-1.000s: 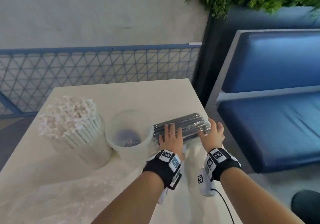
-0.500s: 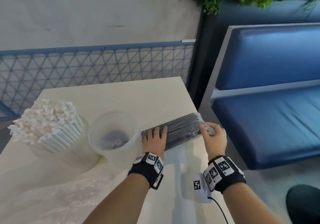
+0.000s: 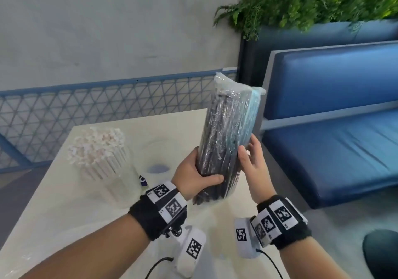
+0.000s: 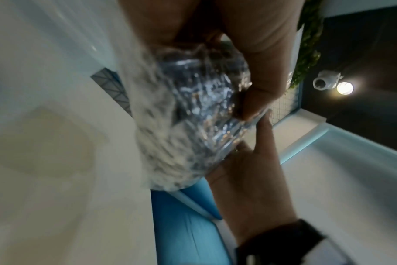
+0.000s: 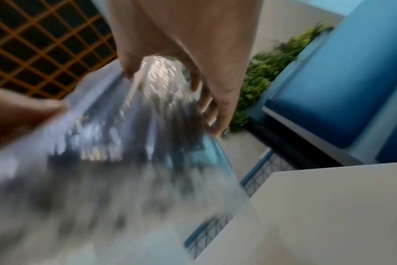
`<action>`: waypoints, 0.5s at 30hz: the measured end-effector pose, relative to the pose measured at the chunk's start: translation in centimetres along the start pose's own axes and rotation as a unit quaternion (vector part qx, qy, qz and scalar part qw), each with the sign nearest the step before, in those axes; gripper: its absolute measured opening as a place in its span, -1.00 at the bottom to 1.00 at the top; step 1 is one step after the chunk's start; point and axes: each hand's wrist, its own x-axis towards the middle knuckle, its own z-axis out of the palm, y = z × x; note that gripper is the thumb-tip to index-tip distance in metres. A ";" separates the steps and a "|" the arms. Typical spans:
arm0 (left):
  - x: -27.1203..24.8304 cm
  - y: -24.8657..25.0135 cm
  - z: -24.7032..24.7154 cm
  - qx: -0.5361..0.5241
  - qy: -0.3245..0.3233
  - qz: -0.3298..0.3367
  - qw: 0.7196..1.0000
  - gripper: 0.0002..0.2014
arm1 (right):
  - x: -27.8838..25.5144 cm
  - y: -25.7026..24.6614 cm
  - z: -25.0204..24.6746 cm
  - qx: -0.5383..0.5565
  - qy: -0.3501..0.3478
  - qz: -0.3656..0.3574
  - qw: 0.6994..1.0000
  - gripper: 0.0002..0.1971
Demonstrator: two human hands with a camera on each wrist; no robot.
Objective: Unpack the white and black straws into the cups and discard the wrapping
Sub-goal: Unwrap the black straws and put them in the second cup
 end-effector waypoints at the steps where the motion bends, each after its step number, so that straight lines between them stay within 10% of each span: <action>1: -0.7 0.5 -0.9 -0.034 0.004 -0.001 0.999 -0.32 | -0.6 -0.3 0.9 0.004 -0.038 -0.006 0.999 -0.18; 15: -9.9 0.0 -14.9 -0.233 0.180 -0.061 0.954 -0.56 | -4.2 -1.8 10.0 -0.158 -0.293 -0.071 0.941 -0.27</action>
